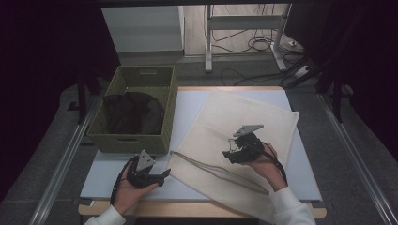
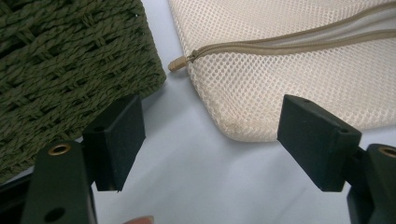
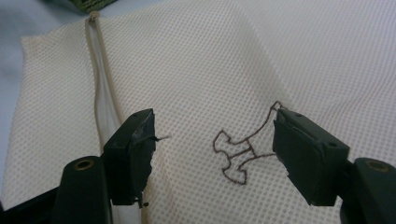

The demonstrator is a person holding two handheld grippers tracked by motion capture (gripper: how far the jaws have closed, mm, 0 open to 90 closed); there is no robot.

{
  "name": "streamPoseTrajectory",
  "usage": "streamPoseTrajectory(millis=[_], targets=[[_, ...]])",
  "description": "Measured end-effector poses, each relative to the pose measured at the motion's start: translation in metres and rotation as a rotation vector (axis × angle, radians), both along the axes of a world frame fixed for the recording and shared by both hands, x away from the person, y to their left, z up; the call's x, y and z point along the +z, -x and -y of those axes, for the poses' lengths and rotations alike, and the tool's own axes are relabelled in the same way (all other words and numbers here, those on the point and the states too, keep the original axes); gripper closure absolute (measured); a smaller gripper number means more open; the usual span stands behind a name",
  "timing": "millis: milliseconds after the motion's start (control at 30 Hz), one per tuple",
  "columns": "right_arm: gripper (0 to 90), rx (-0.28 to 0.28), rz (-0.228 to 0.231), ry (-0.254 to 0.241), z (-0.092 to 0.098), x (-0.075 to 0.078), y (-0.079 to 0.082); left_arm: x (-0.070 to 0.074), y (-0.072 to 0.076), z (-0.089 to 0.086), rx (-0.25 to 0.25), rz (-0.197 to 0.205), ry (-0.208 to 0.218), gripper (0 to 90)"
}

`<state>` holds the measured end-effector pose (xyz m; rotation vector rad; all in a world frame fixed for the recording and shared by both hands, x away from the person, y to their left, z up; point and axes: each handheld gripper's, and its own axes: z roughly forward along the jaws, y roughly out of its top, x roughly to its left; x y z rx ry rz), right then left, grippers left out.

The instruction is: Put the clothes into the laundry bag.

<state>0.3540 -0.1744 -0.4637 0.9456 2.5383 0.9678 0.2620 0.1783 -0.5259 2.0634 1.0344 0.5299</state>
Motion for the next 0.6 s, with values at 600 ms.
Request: streamPoseTrajectory(millis=[600], targets=[[31.8,0.054,-0.098,0.081,-0.009,-0.026,0.005,-0.001,0.000,0.000,-0.006,0.000,-0.003,22.4]])
